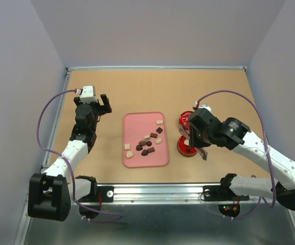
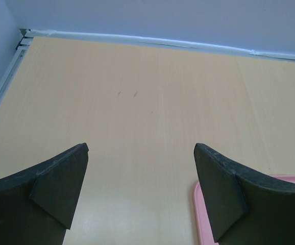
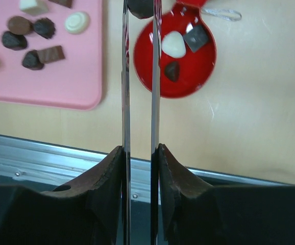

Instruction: Pack the chocolate

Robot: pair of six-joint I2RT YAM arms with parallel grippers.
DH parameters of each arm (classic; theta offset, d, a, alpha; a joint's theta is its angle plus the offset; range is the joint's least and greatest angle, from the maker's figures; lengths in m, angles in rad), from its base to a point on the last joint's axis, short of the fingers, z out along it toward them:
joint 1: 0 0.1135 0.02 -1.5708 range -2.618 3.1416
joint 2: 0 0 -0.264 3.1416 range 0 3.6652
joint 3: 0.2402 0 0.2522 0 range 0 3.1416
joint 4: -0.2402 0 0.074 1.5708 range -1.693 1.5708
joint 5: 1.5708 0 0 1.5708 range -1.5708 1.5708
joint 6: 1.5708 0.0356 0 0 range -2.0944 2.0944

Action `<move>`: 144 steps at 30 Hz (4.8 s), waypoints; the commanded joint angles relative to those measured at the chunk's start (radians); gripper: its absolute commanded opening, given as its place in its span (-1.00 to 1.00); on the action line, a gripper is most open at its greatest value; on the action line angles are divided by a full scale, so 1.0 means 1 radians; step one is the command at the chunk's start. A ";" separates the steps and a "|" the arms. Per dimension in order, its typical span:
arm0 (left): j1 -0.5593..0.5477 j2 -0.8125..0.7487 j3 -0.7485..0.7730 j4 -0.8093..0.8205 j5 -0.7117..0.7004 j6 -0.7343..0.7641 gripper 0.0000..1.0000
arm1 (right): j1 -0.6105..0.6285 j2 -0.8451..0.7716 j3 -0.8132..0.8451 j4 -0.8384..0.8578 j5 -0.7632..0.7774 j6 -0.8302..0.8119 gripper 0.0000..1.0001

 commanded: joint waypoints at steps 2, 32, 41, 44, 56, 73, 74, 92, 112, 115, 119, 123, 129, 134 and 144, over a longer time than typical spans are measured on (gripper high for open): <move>0.006 -0.025 0.007 0.043 0.007 -0.003 0.91 | -0.002 -0.013 -0.059 -0.091 0.020 0.094 -0.43; 0.006 -0.022 0.005 0.045 0.002 -0.003 0.91 | -0.002 -0.017 -0.098 -0.025 -0.060 0.065 0.03; 0.006 -0.024 0.003 0.045 0.002 -0.003 0.91 | -0.002 -0.020 -0.062 -0.026 -0.023 0.059 0.05; 0.006 -0.024 0.005 0.043 0.002 -0.004 0.91 | -0.004 -0.011 -0.015 -0.023 0.008 0.039 0.02; 0.006 -0.022 0.005 0.042 0.005 0.000 0.91 | -0.002 0.162 0.099 0.241 -0.107 -0.174 -0.03; 0.006 -0.008 0.010 0.043 0.002 0.000 0.91 | 0.005 0.326 0.070 0.452 -0.339 -0.199 -0.01; 0.006 -0.010 0.010 0.043 0.002 0.000 0.91 | 0.007 0.329 0.064 0.455 -0.345 -0.197 -0.01; 0.006 -0.014 0.010 0.043 0.010 -0.001 0.91 | 0.036 0.365 0.011 0.466 -0.336 -0.162 -0.01; 0.006 -0.019 0.010 0.038 0.005 0.000 0.91 | 0.056 0.386 -0.013 0.443 -0.310 -0.145 -0.01; 0.007 -0.019 0.010 0.038 0.005 0.000 0.91 | 0.058 0.389 -0.013 0.442 -0.310 -0.143 -0.01; 0.006 -0.019 0.010 0.038 0.004 -0.001 0.91 | 0.062 0.400 -0.015 0.432 -0.310 -0.143 -0.01; 0.006 -0.021 0.008 0.038 0.002 -0.001 0.91 | 0.062 0.400 -0.013 0.425 -0.257 -0.143 -0.17; 0.007 -0.021 0.008 0.038 0.001 0.000 0.91 | 0.064 0.380 0.008 0.423 -0.207 -0.148 -0.45; 0.006 -0.019 0.008 0.038 -0.002 0.000 0.91 | 0.062 0.290 0.047 0.422 -0.135 -0.146 -0.52; 0.006 -0.017 0.008 0.038 0.001 0.000 0.91 | 0.062 0.158 0.048 0.230 0.031 -0.074 -0.53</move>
